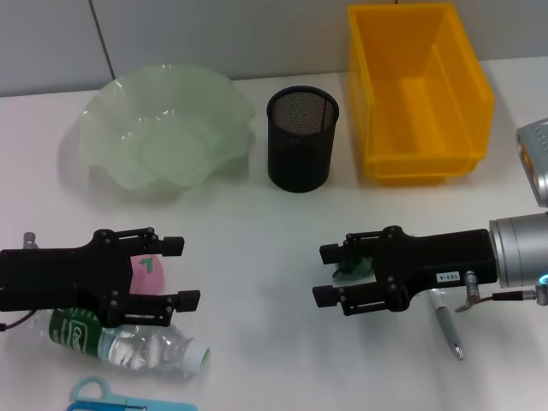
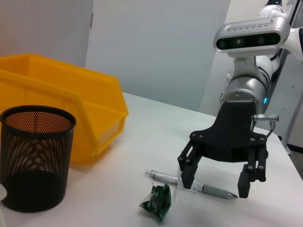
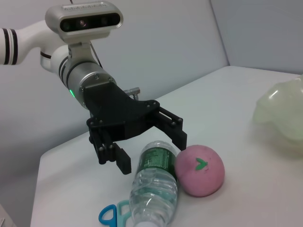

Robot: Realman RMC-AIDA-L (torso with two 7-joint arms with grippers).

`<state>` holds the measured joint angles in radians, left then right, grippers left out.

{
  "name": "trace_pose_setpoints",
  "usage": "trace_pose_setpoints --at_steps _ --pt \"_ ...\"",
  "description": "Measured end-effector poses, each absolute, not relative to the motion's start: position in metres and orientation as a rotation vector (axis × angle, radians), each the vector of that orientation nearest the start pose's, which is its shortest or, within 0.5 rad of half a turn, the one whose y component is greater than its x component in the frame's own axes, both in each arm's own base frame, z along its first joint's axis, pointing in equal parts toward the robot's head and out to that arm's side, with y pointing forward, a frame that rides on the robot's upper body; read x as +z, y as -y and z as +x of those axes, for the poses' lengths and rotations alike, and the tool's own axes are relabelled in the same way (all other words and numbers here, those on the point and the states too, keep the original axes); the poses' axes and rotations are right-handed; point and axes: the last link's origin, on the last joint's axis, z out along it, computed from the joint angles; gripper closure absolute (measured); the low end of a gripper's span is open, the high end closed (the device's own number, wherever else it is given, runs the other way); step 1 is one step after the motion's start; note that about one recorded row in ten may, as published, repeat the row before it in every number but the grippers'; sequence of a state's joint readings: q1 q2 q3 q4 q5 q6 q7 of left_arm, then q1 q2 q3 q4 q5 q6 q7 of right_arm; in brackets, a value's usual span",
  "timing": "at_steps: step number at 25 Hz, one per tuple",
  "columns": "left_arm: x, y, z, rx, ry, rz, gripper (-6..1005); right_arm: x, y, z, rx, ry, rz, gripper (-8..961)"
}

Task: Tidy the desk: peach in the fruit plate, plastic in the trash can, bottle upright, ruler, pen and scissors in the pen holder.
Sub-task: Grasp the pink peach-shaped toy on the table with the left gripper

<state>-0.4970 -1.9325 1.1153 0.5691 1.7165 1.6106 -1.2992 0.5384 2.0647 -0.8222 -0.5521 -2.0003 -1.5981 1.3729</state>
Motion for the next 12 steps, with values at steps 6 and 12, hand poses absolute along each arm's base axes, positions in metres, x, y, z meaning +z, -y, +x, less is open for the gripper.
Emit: trace_pose_setpoints --at_steps 6,12 --pt "0.006 -0.310 -0.263 -0.661 0.438 -2.965 162 -0.029 -0.308 0.259 0.679 -0.670 -2.918 223" --pt "0.015 -0.318 -0.257 -0.587 0.456 -2.970 162 -0.029 -0.307 0.261 0.678 -0.675 -2.916 224"
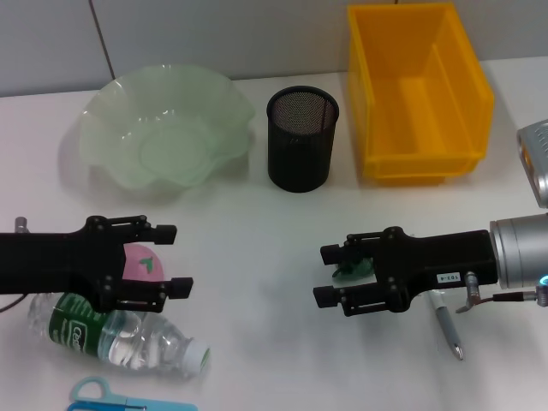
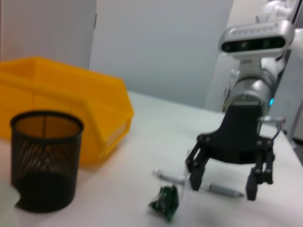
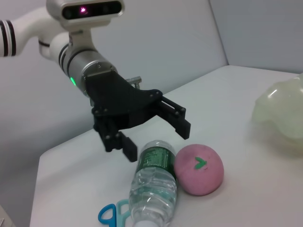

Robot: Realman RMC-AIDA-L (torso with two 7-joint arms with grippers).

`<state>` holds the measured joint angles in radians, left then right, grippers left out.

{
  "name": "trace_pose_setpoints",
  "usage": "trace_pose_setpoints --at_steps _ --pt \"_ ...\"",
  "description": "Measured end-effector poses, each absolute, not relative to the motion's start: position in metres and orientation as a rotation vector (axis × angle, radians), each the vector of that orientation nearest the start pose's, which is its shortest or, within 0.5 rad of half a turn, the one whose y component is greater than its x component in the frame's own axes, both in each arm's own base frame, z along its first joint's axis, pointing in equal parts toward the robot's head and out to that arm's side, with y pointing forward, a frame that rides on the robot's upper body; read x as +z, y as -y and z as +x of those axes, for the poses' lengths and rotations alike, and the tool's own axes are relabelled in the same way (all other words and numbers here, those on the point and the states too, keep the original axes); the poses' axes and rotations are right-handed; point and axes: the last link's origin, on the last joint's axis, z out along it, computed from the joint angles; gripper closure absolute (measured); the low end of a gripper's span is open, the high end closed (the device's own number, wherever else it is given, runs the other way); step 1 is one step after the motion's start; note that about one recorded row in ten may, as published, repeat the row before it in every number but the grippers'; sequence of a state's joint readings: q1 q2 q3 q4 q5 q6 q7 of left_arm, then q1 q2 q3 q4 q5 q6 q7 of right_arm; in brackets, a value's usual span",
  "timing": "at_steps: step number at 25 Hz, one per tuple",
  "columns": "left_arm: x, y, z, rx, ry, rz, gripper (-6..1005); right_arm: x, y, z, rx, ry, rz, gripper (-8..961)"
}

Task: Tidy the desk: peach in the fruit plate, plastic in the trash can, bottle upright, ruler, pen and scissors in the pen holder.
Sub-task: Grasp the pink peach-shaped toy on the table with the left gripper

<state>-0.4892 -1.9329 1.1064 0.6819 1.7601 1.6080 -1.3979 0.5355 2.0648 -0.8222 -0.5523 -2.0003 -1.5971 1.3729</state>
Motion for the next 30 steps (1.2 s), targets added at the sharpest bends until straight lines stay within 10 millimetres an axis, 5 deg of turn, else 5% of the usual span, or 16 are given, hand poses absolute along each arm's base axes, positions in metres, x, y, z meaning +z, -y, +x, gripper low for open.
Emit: trace_pose_setpoints --at_steps 8,18,30 --pt "0.038 -0.342 -0.235 -0.195 0.655 -2.943 162 -0.029 -0.307 0.261 0.678 -0.676 -2.915 224" --pt "0.021 -0.354 -0.228 0.199 0.766 -2.885 161 -0.030 -0.307 0.261 0.668 -0.673 -2.922 223" --pt "0.017 -0.367 -0.235 0.257 0.725 -2.775 161 -0.030 -0.306 0.262 0.662 -0.662 -2.925 223"
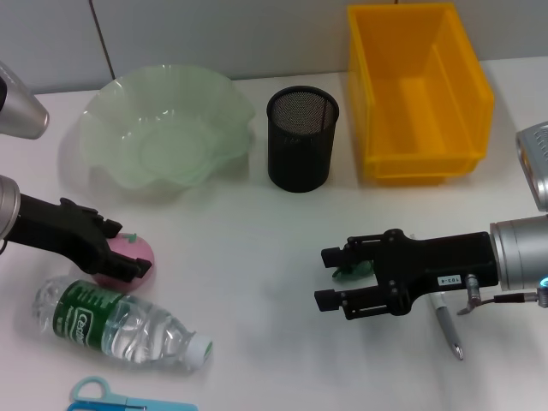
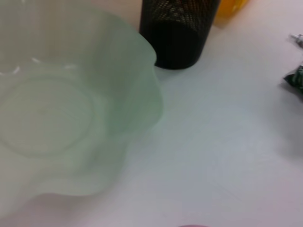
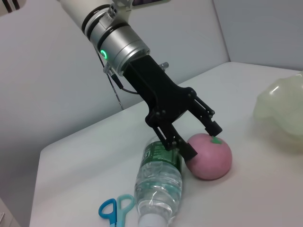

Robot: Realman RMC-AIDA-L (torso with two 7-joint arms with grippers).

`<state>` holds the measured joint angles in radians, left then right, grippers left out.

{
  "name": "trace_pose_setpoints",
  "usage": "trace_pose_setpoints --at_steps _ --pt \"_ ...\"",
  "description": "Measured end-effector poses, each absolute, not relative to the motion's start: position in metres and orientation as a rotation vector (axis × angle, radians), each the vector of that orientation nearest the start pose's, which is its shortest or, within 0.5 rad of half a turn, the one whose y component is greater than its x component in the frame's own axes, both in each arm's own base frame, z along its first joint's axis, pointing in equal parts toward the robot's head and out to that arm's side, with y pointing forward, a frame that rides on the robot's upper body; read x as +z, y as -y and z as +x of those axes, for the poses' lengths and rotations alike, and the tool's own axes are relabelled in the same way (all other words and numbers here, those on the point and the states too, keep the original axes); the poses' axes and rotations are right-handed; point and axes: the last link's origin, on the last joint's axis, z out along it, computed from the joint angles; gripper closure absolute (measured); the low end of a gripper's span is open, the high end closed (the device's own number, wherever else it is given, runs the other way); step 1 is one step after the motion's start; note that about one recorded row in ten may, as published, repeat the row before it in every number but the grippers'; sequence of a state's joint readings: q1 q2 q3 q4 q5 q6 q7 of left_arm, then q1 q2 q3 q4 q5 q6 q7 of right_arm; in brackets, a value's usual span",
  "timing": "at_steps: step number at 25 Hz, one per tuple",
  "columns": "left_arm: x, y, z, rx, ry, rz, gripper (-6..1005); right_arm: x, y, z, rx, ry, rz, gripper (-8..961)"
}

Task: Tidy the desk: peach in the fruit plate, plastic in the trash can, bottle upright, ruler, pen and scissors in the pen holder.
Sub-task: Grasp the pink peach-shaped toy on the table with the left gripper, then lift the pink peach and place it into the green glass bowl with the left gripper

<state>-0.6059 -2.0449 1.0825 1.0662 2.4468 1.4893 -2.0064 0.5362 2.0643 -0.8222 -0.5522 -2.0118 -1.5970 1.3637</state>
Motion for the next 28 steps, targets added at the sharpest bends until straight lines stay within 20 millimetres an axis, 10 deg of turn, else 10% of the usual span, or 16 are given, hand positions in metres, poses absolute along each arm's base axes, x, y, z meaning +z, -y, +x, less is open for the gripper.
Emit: trace_pose_setpoints --at_steps 11,24,28 --pt "0.017 -0.369 -0.237 0.303 0.697 -2.744 161 -0.029 -0.305 0.263 0.660 -0.669 -2.923 224" --pt "0.021 -0.373 -0.235 0.284 0.677 -2.712 675 -0.029 -0.306 0.262 0.661 -0.662 -2.927 223" --pt "0.027 -0.372 -0.232 0.267 0.675 -2.707 698 -0.030 -0.306 0.262 0.661 -0.665 -2.926 224"
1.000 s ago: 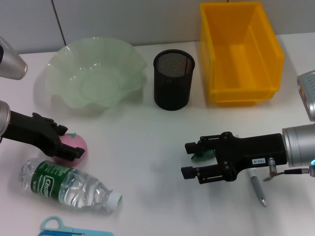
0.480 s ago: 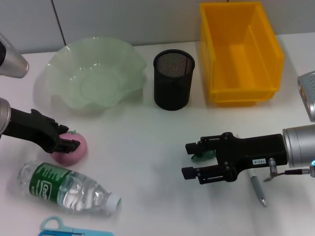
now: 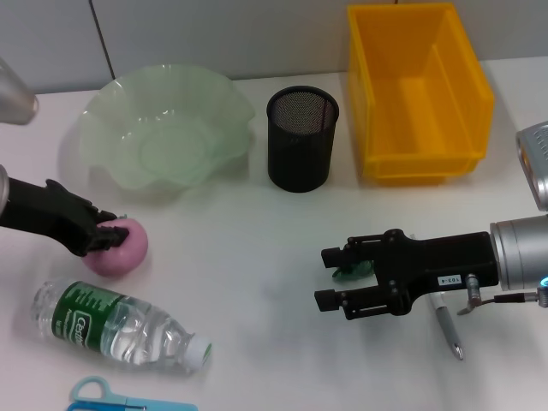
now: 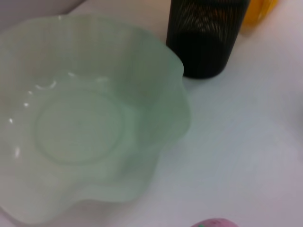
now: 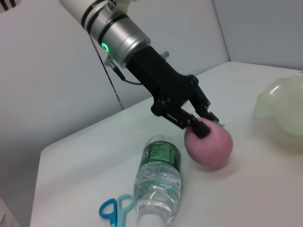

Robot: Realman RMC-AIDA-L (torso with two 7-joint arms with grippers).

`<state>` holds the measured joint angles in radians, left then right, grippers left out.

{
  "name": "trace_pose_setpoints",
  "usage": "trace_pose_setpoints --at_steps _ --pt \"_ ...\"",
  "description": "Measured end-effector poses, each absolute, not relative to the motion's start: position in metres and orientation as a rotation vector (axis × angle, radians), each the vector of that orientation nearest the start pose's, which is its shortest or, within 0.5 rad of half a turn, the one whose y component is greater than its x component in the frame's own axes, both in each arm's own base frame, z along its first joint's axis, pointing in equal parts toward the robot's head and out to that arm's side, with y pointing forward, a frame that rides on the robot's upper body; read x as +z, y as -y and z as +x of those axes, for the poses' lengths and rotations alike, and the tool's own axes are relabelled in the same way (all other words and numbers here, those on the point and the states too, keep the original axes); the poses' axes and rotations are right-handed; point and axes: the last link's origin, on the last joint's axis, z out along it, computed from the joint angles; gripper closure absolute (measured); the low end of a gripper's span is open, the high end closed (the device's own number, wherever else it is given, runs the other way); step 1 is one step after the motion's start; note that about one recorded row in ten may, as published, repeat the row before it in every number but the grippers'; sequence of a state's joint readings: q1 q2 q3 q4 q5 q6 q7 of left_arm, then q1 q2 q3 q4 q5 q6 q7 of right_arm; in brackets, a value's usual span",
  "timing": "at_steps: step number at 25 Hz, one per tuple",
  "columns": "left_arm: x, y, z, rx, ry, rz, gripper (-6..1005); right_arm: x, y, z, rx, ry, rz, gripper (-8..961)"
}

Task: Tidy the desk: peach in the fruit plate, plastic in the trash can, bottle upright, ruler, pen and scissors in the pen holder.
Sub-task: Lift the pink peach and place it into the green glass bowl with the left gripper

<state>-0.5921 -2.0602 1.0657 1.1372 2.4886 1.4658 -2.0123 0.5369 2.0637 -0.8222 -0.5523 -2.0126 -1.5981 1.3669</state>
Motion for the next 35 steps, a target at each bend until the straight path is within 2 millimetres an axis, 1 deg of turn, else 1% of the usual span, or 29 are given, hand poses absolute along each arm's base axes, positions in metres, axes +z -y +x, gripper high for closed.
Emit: trace_pose_setpoints --at_steps 2,3,4,5,6,7,8,10,11,14,17,19,24,31,35 --pt "0.027 -0.372 -0.232 0.267 0.675 -2.707 709 -0.030 -0.306 0.262 0.661 -0.667 -2.926 224" --pt "0.033 -0.371 -0.228 0.223 0.694 -2.714 714 -0.030 -0.306 0.262 0.661 -0.669 -2.925 223" --pt "0.041 -0.369 -0.218 0.108 0.702 -2.754 720 -0.030 -0.306 0.262 0.661 -0.670 -2.925 223" --pt "0.044 -0.369 -0.215 0.065 0.706 -2.757 726 -0.030 -0.306 0.262 0.662 -0.672 -2.925 223" --pt "0.044 -0.369 -0.215 0.065 0.706 -2.757 731 -0.030 -0.306 0.262 0.662 -0.672 -2.925 223" --pt "0.051 -0.370 -0.208 -0.037 0.706 -2.762 737 -0.030 -0.306 0.262 0.662 -0.673 -2.925 223" --pt "0.055 -0.371 -0.206 -0.095 0.709 -2.754 748 -0.030 -0.306 0.262 0.662 -0.674 -2.924 223" --pt "0.062 -0.375 -0.200 -0.213 0.715 -2.731 769 -0.030 -0.305 0.262 0.663 -0.675 -2.925 224" --pt "0.067 -0.382 -0.196 -0.325 0.724 -2.676 780 -0.030 -0.305 0.262 0.664 -0.675 -2.925 224" --pt "0.065 -0.393 -0.197 -0.387 0.726 -2.591 807 -0.030 -0.305 0.262 0.664 -0.675 -2.926 224" --pt "0.051 -0.410 -0.199 -0.390 0.723 -2.501 830 -0.030 -0.306 0.261 0.664 -0.672 -2.926 224" --pt "0.034 -0.423 -0.200 -0.362 0.728 -2.447 845 -0.030 -0.306 0.261 0.664 -0.671 -2.927 224" --pt "0.017 -0.442 -0.205 -0.295 0.708 -2.339 880 -0.030 -0.306 0.260 0.667 -0.667 -2.931 223" --pt "-0.003 -0.448 -0.202 -0.215 0.627 -2.304 925 -0.030 -0.306 0.260 0.667 -0.669 -2.930 223" --pt "-0.007 -0.448 -0.203 -0.192 0.607 -2.298 903 -0.030 -0.306 0.260 0.665 -0.669 -2.929 224"
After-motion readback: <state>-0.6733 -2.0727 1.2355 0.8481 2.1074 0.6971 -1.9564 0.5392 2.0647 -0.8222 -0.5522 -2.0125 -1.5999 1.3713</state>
